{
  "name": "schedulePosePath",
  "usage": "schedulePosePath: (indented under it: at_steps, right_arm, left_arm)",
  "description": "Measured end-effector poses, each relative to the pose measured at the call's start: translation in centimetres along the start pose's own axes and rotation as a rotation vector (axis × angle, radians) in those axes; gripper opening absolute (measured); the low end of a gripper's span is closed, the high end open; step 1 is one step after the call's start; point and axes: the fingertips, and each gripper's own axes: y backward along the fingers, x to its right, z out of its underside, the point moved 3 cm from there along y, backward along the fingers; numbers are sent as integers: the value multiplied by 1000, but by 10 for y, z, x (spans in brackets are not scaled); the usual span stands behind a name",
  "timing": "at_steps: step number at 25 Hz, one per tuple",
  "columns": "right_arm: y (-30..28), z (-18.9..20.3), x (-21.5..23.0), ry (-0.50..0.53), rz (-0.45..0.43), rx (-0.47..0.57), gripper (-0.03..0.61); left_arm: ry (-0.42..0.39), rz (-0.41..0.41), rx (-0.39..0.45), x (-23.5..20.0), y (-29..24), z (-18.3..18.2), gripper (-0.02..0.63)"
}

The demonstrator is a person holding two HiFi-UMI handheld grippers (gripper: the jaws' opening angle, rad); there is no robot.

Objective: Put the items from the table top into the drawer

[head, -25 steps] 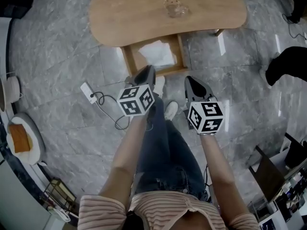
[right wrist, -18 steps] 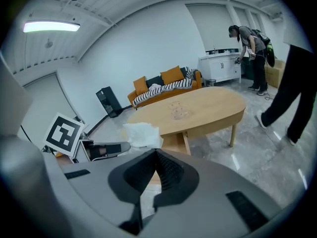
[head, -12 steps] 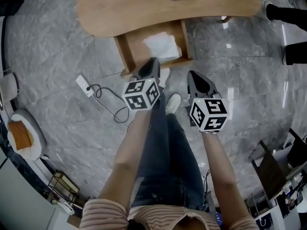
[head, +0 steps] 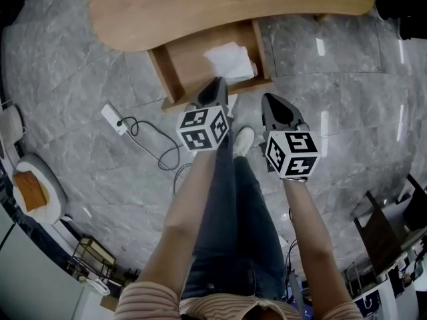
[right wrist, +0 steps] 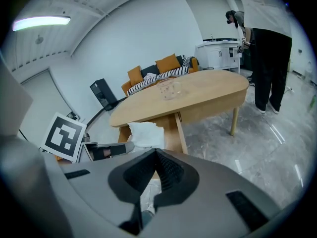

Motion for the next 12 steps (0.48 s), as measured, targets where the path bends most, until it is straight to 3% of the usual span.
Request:
schedulePosePath:
  at_steps: [12]
  right_arm:
    - [-50, 13, -3, 31, -23, -69, 0]
  left_arm:
    - [28, -5, -33, -18, -42, 15, 34]
